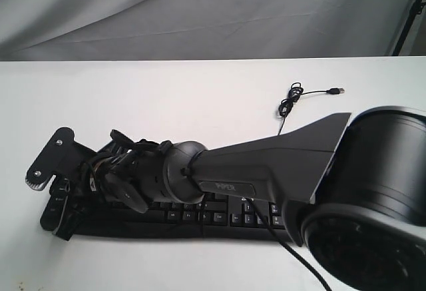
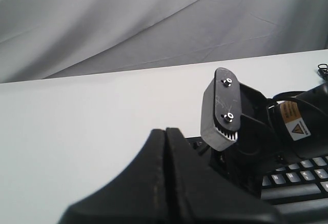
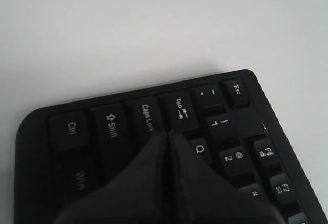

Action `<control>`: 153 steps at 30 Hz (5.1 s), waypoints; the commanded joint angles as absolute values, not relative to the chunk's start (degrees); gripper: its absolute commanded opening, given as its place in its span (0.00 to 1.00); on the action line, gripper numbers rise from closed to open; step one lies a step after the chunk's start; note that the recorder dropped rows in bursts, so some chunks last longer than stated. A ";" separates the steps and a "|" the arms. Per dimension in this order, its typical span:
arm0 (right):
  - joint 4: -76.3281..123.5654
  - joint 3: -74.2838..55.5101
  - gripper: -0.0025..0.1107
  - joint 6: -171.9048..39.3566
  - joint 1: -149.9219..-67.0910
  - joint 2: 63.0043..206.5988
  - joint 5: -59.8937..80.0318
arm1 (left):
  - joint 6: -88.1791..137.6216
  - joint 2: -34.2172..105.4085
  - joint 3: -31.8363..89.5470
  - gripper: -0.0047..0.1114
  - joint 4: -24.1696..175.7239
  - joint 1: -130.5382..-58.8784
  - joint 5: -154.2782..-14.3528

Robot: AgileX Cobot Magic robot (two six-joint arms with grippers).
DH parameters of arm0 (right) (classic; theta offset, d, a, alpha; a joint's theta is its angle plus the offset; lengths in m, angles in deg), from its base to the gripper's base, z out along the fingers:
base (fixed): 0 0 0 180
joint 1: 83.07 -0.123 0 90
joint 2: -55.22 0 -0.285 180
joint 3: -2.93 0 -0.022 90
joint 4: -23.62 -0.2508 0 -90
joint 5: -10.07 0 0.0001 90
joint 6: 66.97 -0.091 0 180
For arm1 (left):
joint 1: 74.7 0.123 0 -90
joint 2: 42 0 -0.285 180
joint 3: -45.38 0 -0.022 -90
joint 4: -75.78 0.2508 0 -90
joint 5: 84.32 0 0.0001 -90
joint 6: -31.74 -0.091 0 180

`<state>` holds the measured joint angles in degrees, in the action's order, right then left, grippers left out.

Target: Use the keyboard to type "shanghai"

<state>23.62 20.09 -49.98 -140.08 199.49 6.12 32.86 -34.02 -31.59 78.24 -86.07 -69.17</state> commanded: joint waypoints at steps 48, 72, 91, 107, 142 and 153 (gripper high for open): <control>18.71 -9.95 0.02 -51.12 -135.82 179.93 12.48 | 33.02 -34.22 -31.84 0.04 78.28 -86.30 -69.45; 18.84 -9.55 0.02 -49.29 -136.27 183.42 16.92 | 33.02 -34.22 -31.84 0.04 78.28 -86.30 -69.45; 19.11 -6.83 0.02 -44.76 -136.50 185.26 15.22 | 33.02 -34.22 -31.84 0.04 78.28 -86.30 -69.45; 19.22 -2.00 0.02 -44.33 -136.50 183.60 9.63 | 33.02 -34.22 -31.84 0.04 78.28 -86.30 -69.45; 19.54 0.47 0.02 -43.43 -136.23 188.73 12.98 | 33.02 -34.22 -31.84 0.04 78.28 -86.30 -69.45; 19.54 0.47 0.02 -42.82 -136.23 189.96 12.42 | 33.02 -34.22 -31.84 0.04 78.28 -86.30 -69.45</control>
<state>19.12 0.18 -43.30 -136.71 189.46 13.46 32.86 -34.02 -31.59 78.24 -86.07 -69.17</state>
